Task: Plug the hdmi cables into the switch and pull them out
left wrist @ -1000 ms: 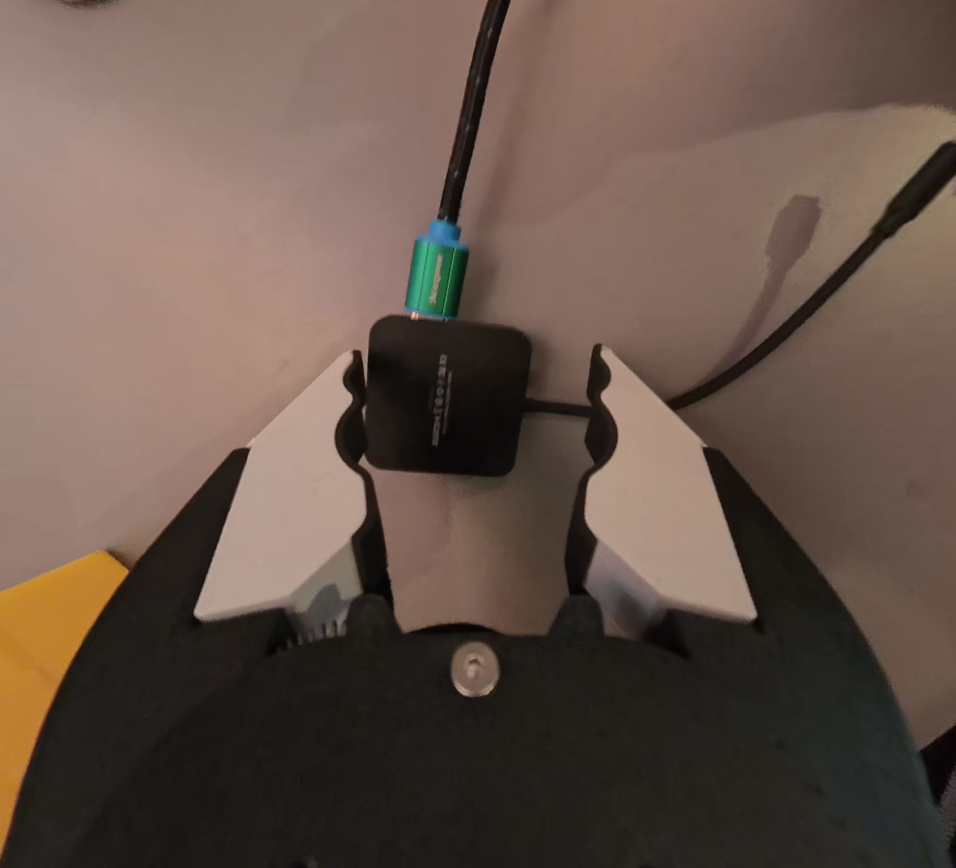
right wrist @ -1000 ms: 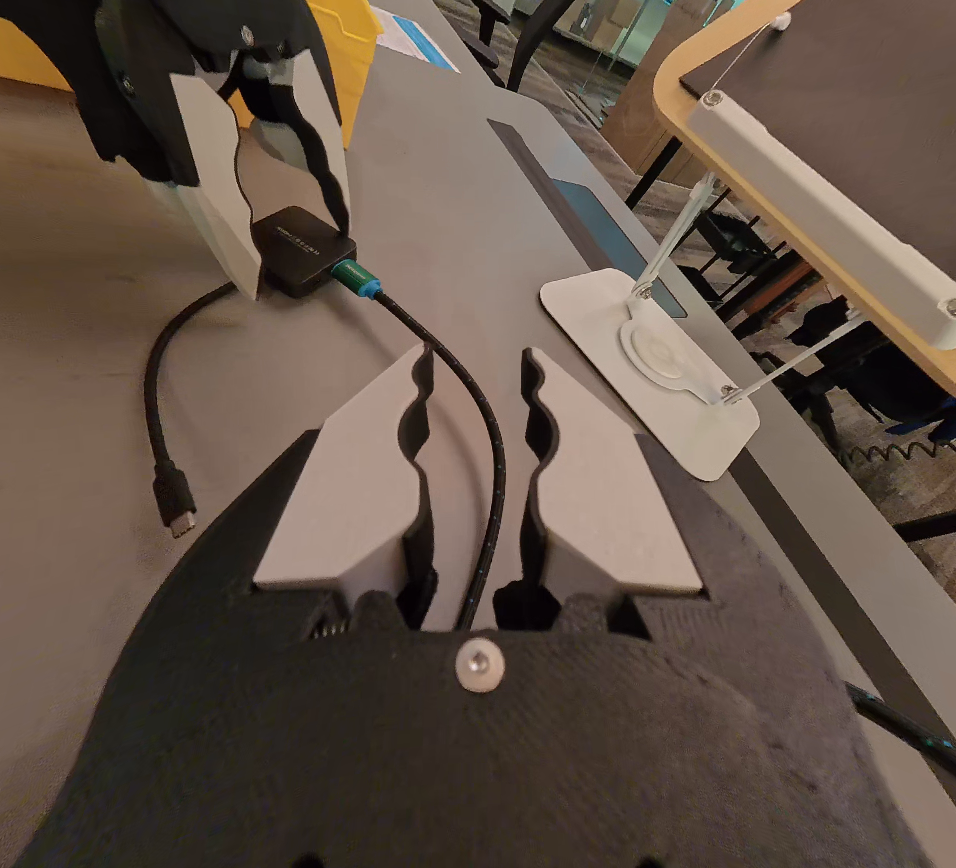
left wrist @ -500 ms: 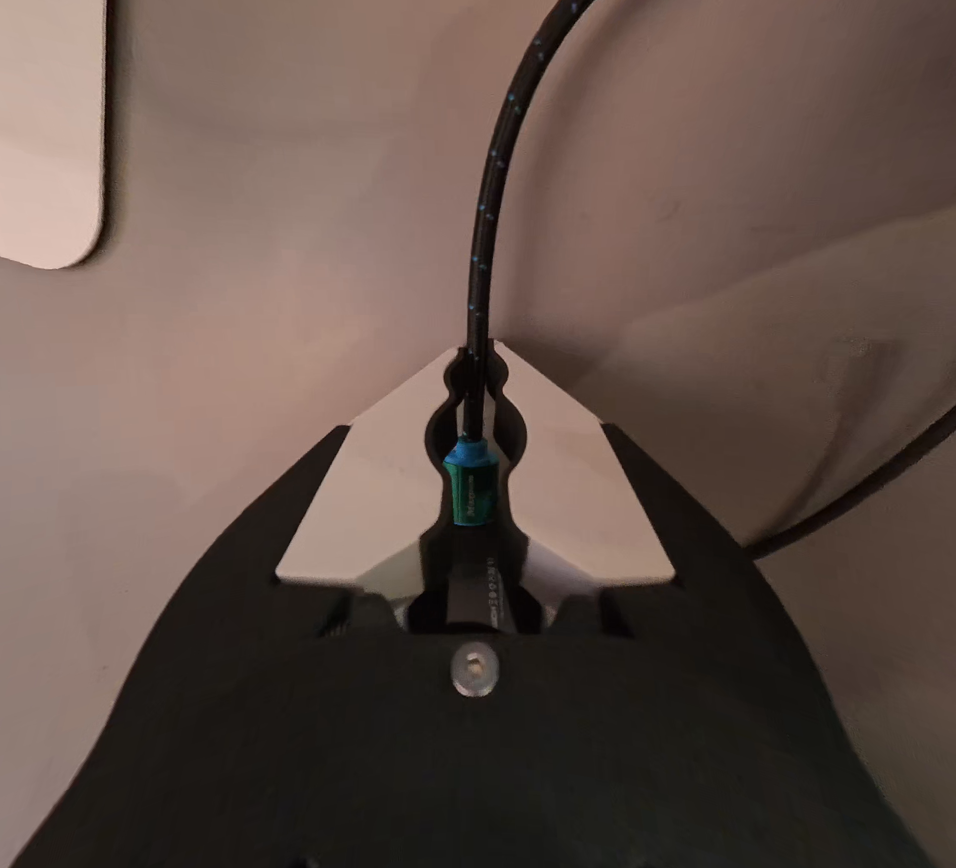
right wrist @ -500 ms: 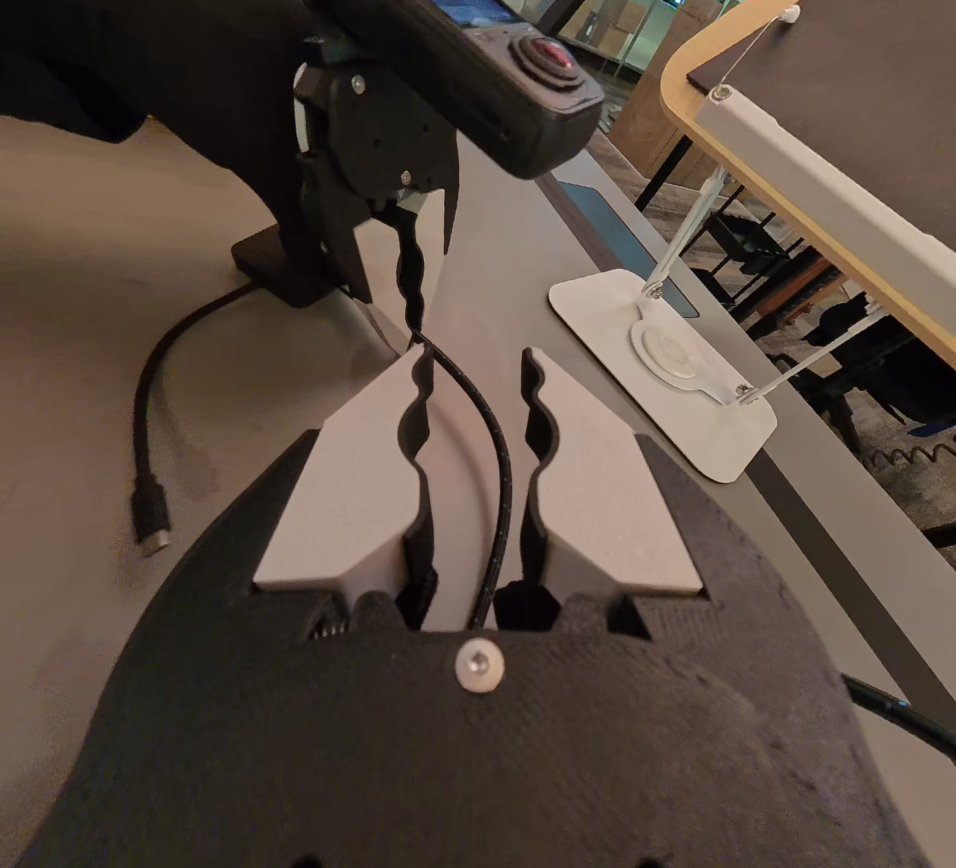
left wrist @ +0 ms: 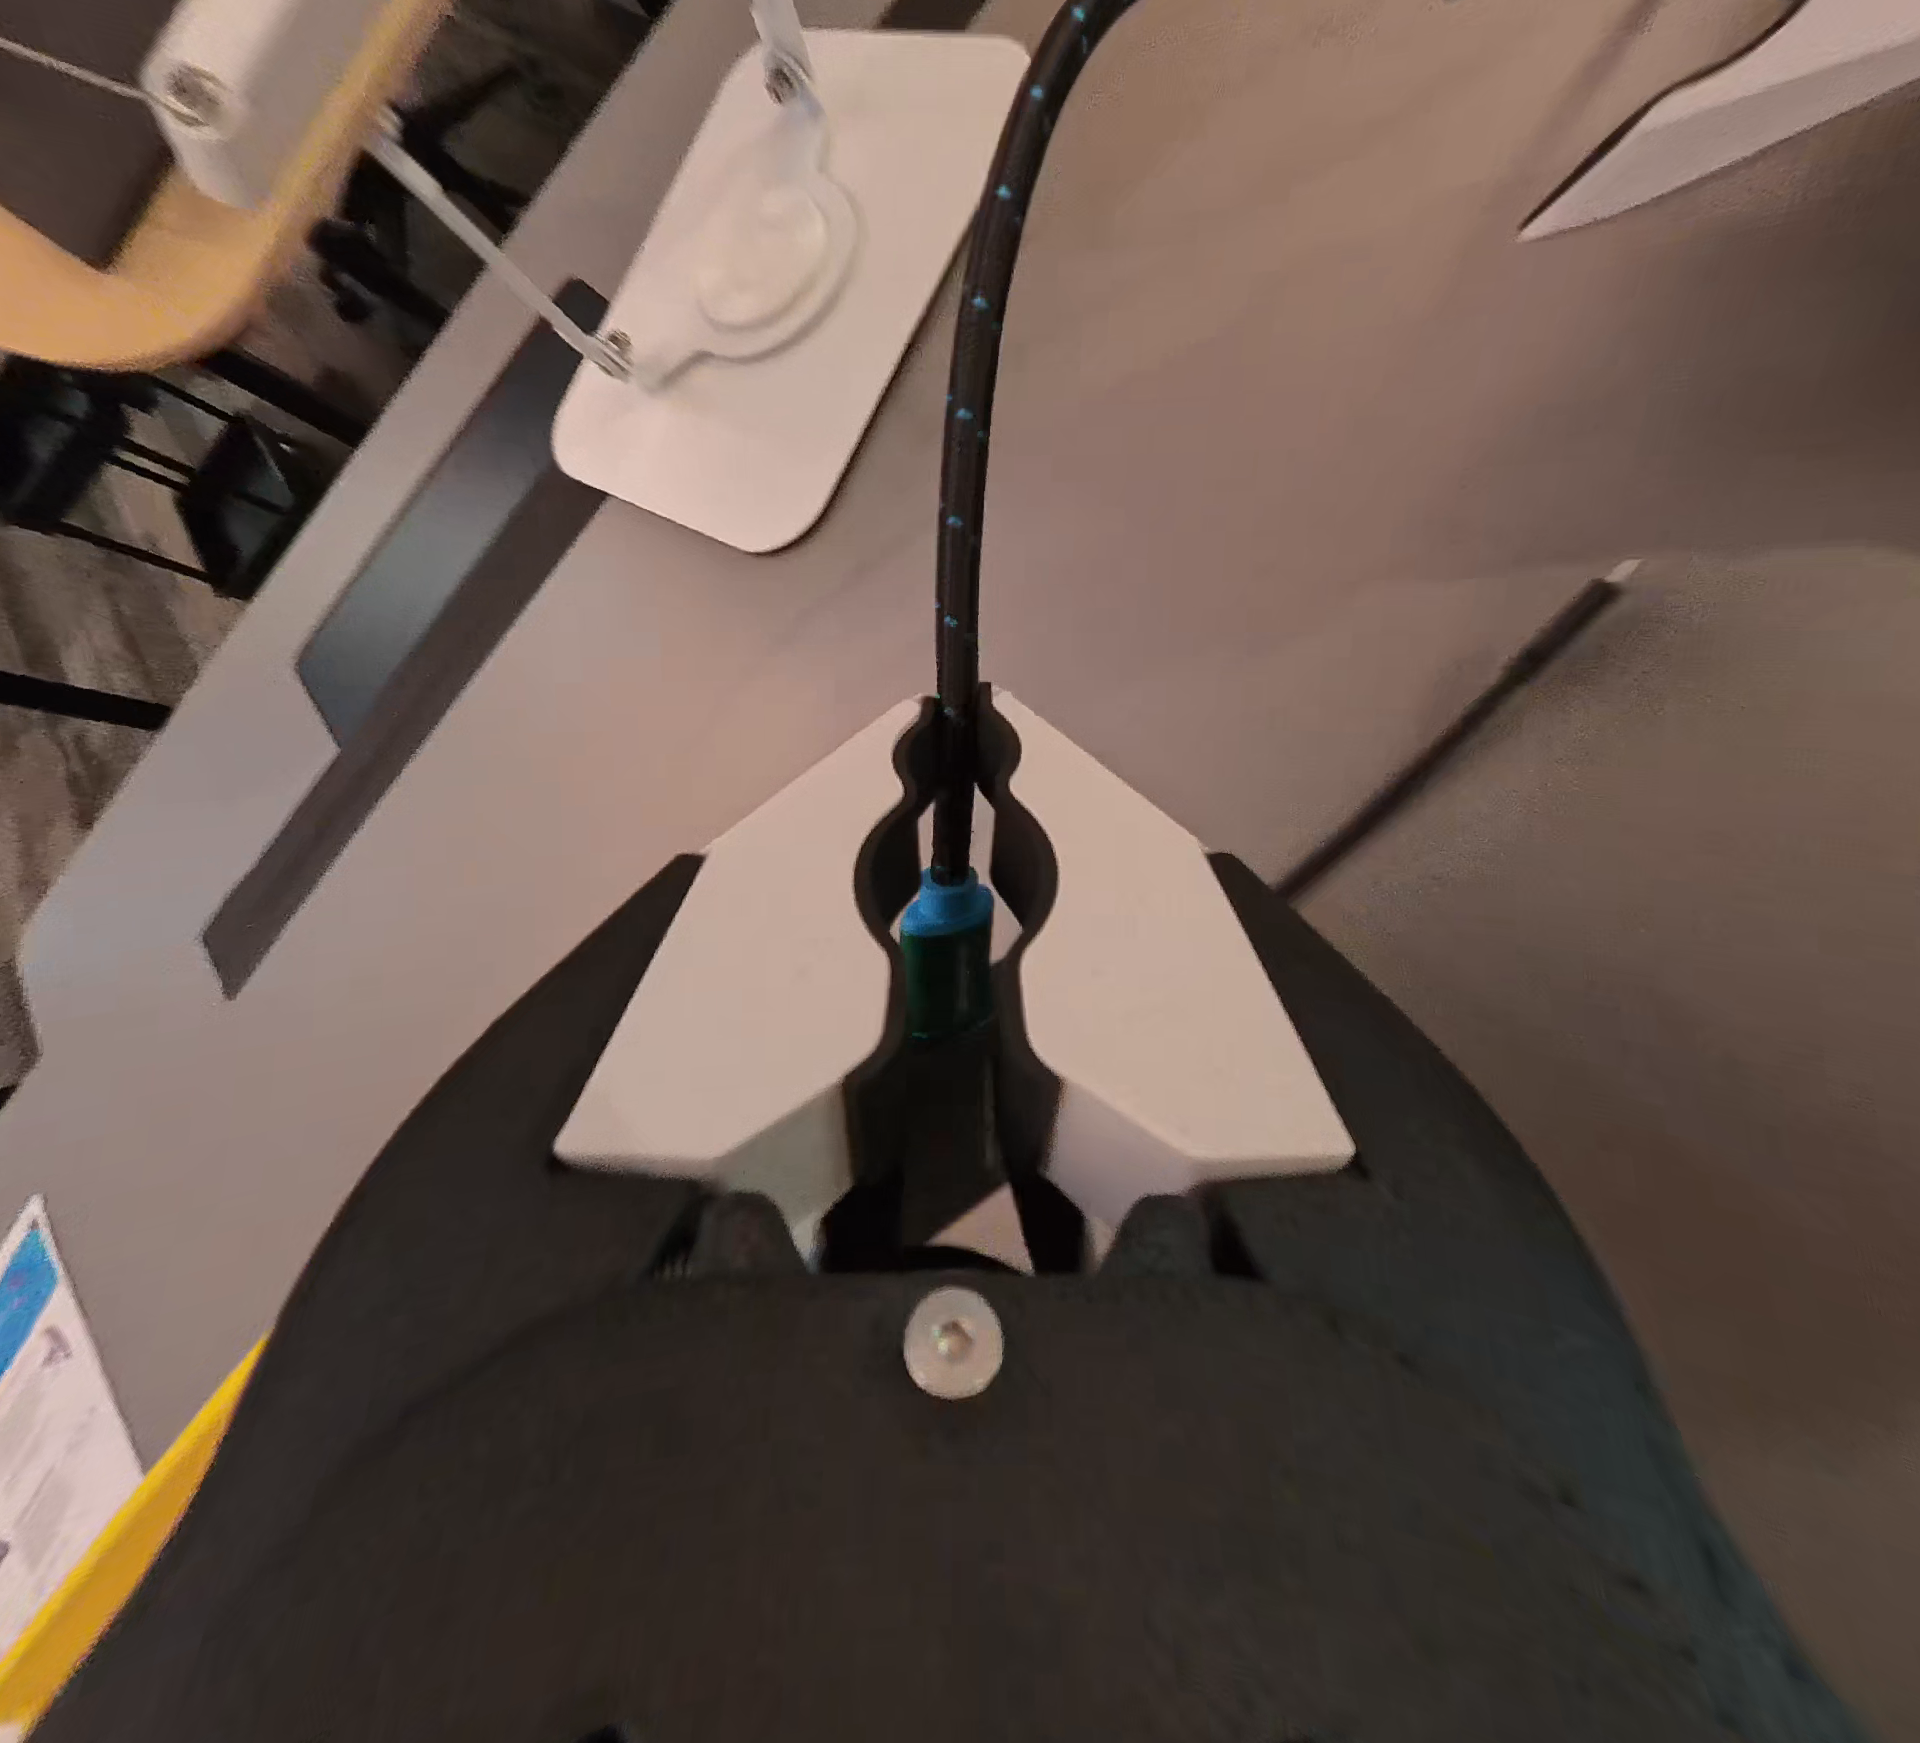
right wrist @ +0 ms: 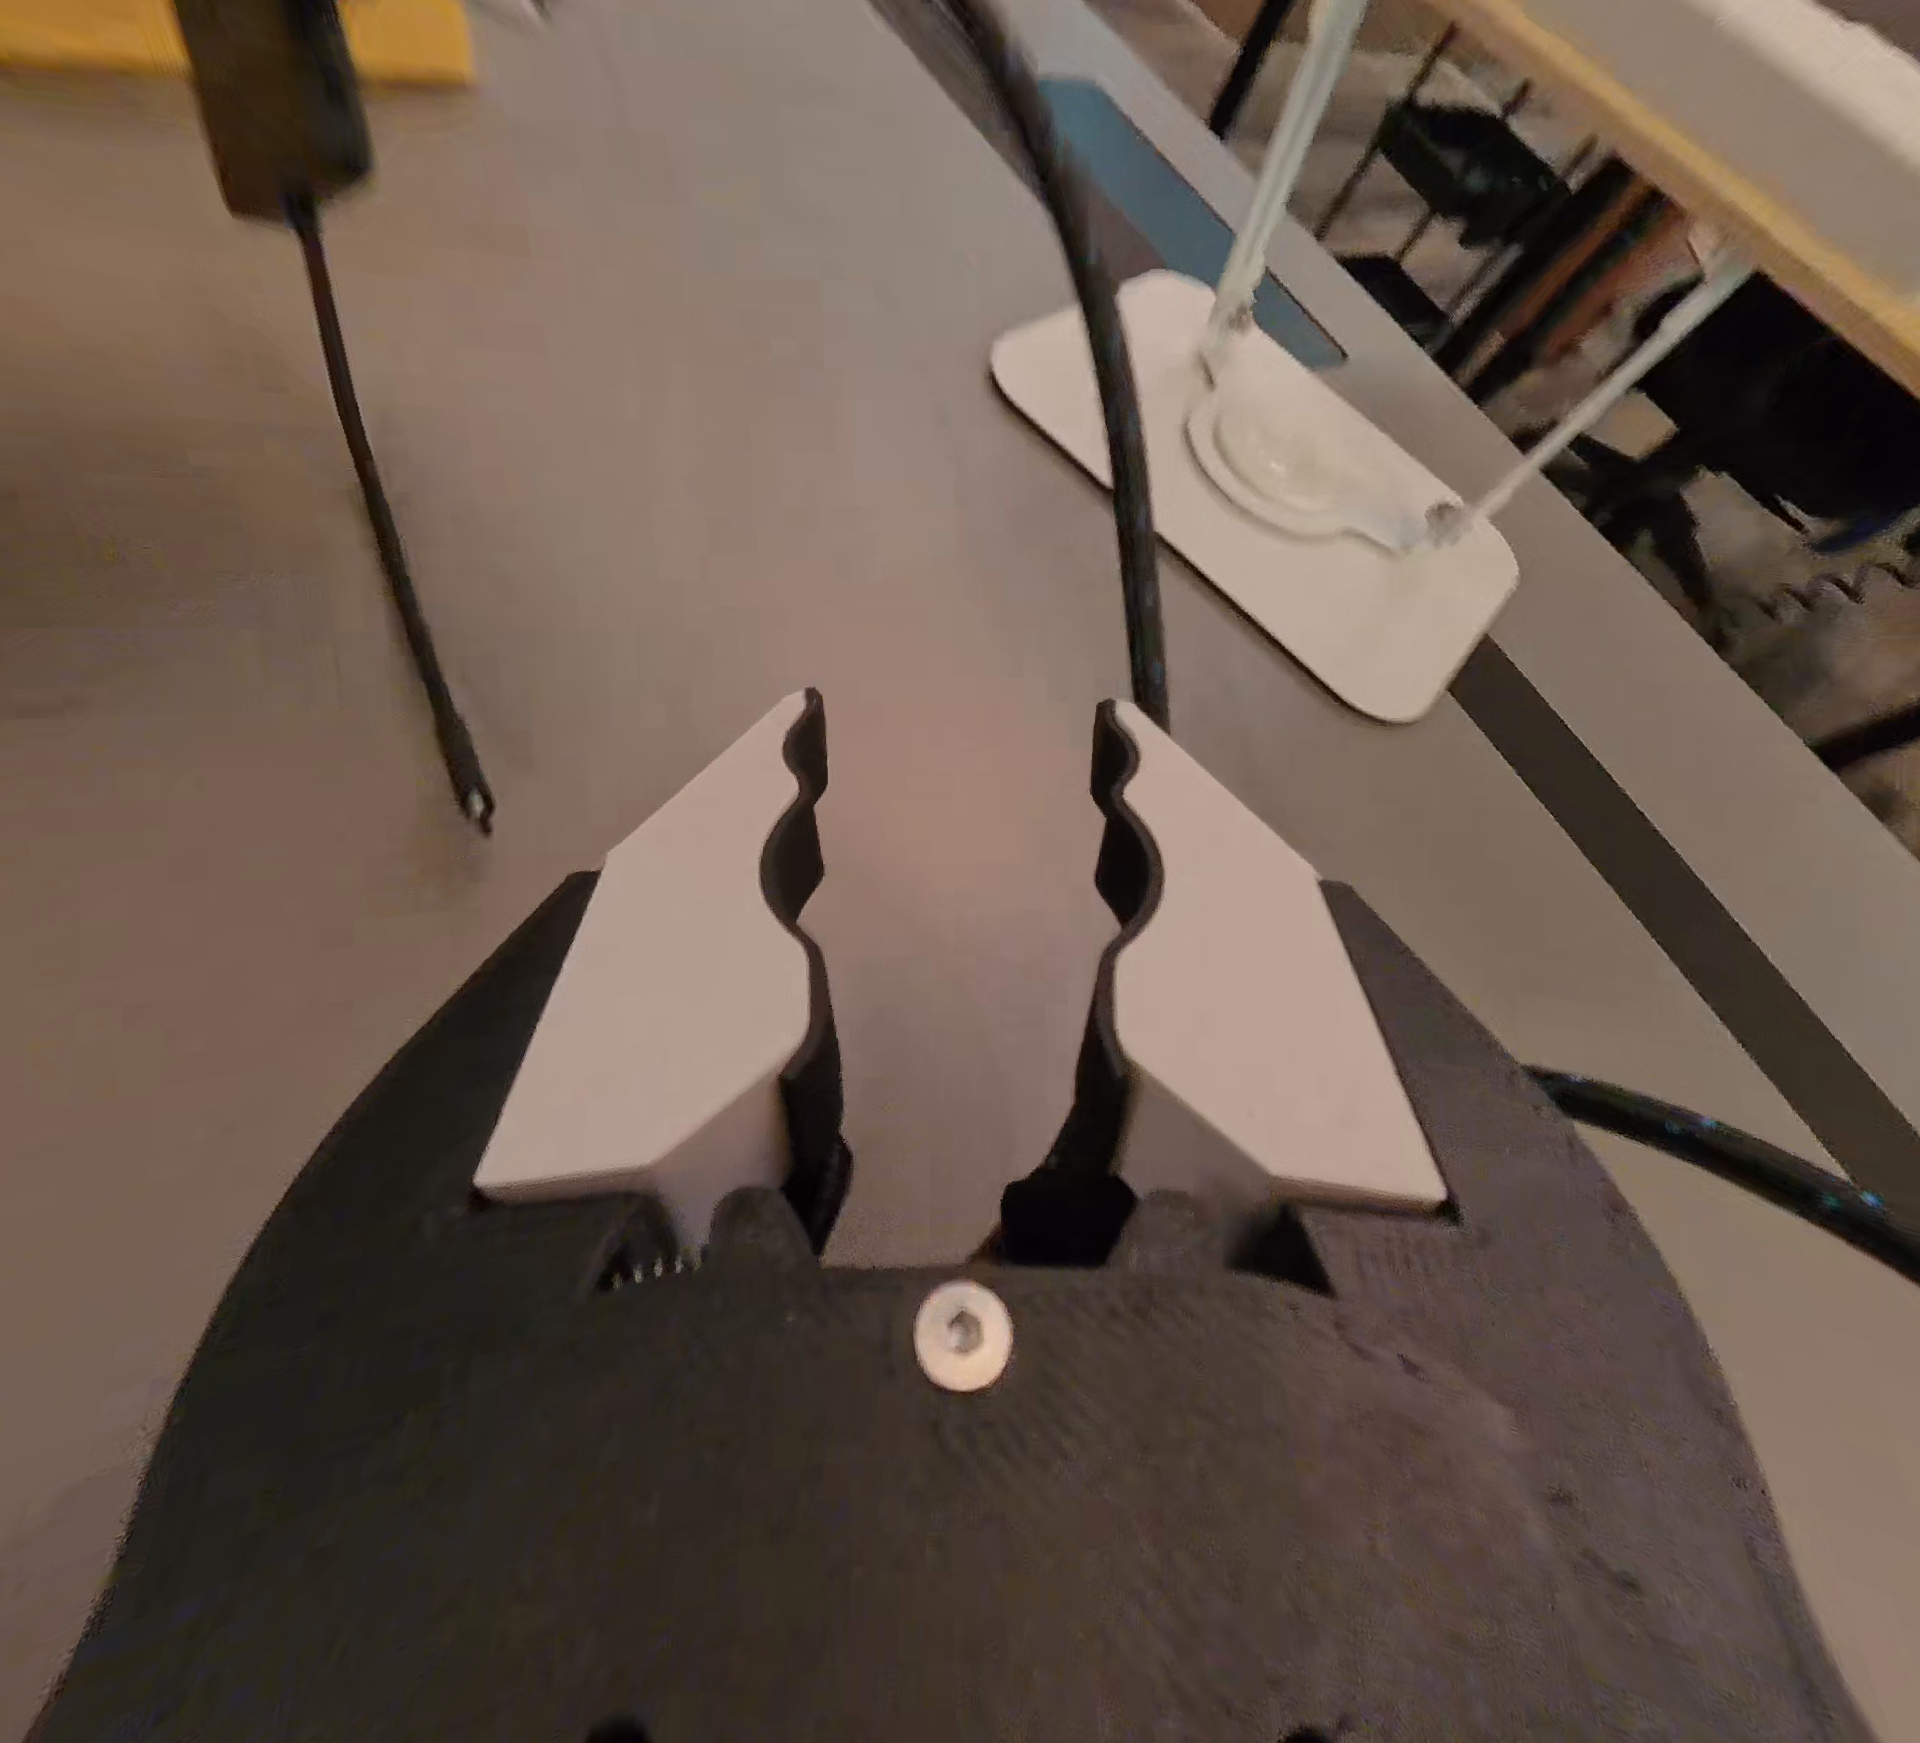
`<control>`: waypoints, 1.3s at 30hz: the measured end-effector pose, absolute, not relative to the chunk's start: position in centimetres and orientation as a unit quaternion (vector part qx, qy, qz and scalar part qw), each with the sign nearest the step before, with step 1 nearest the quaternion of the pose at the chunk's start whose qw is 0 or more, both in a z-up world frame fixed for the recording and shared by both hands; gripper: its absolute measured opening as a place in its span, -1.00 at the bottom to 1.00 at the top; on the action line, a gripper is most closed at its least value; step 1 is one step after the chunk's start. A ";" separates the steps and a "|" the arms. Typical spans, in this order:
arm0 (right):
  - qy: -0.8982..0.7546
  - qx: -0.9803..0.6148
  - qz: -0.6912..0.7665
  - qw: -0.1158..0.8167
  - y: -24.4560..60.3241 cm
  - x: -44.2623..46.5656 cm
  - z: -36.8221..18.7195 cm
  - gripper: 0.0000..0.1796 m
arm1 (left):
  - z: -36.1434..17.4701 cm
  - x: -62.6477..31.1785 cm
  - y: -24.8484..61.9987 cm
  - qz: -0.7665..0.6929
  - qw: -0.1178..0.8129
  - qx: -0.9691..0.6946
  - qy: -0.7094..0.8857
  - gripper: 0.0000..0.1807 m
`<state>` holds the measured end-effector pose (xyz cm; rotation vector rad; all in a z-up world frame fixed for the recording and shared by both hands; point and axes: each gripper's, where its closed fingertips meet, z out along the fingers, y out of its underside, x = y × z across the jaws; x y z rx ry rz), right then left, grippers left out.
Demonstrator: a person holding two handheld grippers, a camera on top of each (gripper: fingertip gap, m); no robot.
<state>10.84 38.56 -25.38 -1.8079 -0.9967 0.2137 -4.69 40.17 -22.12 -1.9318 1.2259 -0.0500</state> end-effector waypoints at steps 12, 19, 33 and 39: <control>-0.366 -0.721 -0.007 0.589 39.6 13.6 -21.0 -0.73 | -16.9 -5.5 39.0 -0.012 0.482 -0.745 0.461 -0.96; -0.370 -0.801 0.083 0.464 39.5 13.1 -27.5 -0.37 | -15.1 -6.1 38.2 -0.014 0.506 -0.735 0.450 -0.96; -0.275 -0.775 0.291 0.490 38.3 9.3 -24.1 -1.00 | -16.4 -0.6 35.3 -0.087 0.515 -0.719 0.458 -0.96; -0.277 -0.743 0.348 0.500 36.9 7.7 -21.6 -1.00 | -19.0 4.3 34.5 -0.087 0.499 -0.707 0.494 -0.97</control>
